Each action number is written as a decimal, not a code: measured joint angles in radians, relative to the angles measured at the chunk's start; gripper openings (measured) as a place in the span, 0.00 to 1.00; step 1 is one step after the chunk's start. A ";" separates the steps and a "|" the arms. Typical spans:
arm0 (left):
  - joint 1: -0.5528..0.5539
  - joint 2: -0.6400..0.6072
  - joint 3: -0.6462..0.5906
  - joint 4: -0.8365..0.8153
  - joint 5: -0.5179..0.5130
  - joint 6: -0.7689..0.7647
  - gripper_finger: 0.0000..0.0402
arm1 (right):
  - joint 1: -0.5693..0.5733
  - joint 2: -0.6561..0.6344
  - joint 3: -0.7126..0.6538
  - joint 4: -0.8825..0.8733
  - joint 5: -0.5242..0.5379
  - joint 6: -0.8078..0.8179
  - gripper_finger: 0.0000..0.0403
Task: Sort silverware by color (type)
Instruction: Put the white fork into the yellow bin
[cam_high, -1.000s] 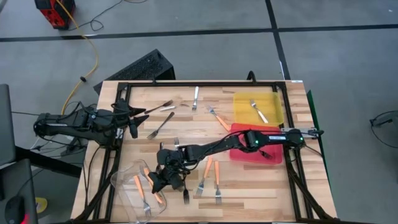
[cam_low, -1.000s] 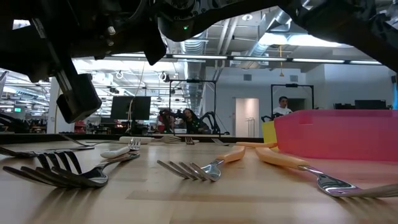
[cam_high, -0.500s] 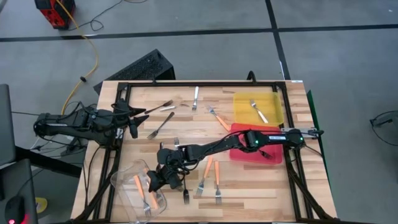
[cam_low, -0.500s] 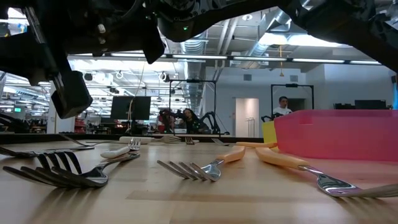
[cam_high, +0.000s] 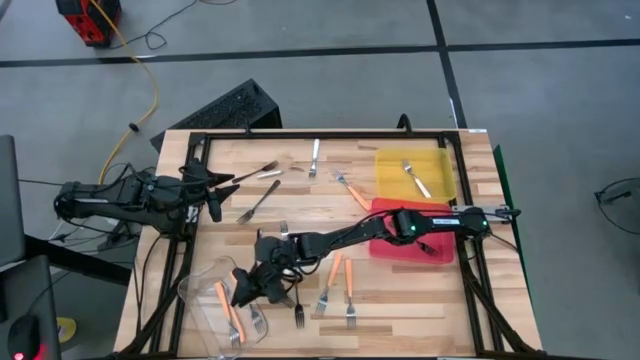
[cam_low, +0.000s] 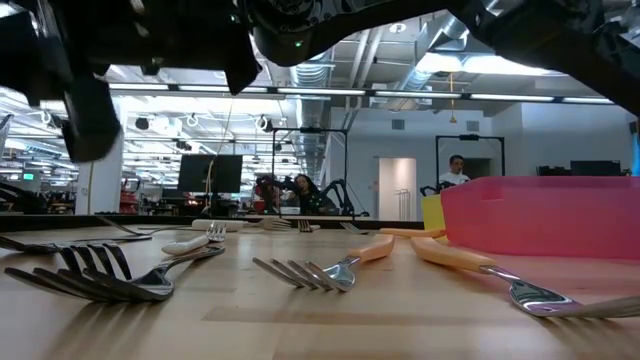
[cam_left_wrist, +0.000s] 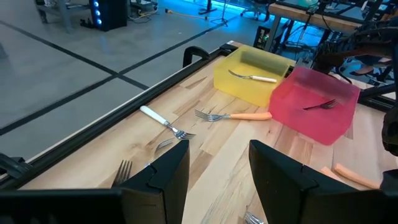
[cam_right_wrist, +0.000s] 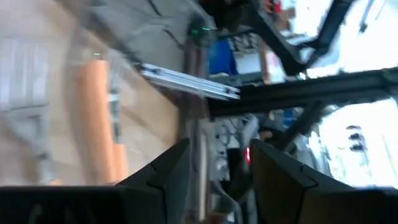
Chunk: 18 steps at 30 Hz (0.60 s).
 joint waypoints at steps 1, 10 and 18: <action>0.000 0.000 0.000 0.000 0.000 0.000 0.38 | 0.000 0.000 0.000 0.022 0.014 0.016 0.47; 0.000 0.000 0.000 0.001 0.007 0.000 0.38 | 0.001 -0.122 -0.001 0.011 0.137 0.263 0.47; 0.000 0.000 0.000 0.001 0.008 -0.015 0.38 | -0.014 -0.250 -0.001 -0.225 0.151 0.421 0.47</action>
